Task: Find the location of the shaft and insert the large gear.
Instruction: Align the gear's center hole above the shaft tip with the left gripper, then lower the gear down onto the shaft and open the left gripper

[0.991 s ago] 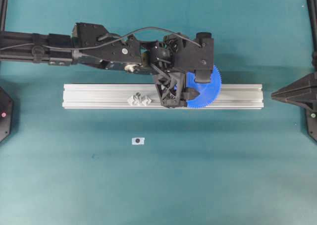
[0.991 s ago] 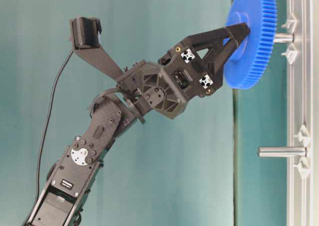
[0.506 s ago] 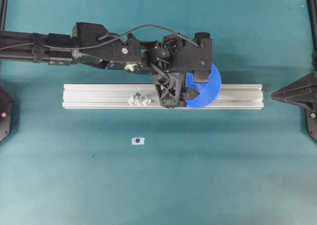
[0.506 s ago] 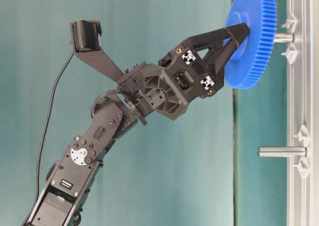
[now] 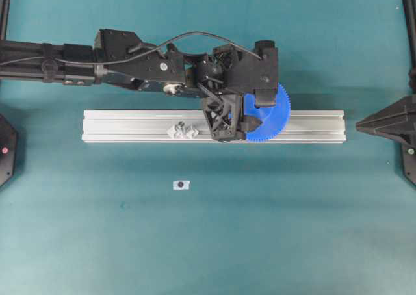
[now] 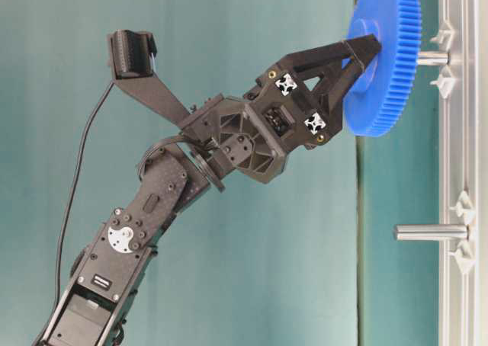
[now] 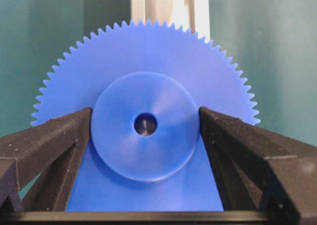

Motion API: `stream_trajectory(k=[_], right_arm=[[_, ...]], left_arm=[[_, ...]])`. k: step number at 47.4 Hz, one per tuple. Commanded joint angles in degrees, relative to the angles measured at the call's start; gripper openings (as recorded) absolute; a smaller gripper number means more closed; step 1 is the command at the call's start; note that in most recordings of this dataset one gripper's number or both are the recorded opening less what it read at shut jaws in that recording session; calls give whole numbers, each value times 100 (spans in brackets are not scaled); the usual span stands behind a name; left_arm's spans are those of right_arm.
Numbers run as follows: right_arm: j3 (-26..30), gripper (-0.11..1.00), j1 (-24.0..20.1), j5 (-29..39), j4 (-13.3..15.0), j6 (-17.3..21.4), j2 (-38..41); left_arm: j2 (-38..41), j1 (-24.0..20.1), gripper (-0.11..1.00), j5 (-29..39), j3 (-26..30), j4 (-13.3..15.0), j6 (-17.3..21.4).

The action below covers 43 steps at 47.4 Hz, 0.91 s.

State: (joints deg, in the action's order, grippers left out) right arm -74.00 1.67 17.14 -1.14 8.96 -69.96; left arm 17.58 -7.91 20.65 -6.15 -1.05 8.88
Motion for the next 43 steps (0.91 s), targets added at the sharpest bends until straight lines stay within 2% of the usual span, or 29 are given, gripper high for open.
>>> stream_trajectory(k=[1,22,43], right_arm=[[53,0,18,-53,9,44,53],[62,0,9,-53,18,44,53],[70,0,9,-62,18,44,53]], left_arm=[[-272,18,93,0,132,-18,-9],[-264,114,93,-18,211,-18,-18],[-237,114,93,9,615,-18,0]])
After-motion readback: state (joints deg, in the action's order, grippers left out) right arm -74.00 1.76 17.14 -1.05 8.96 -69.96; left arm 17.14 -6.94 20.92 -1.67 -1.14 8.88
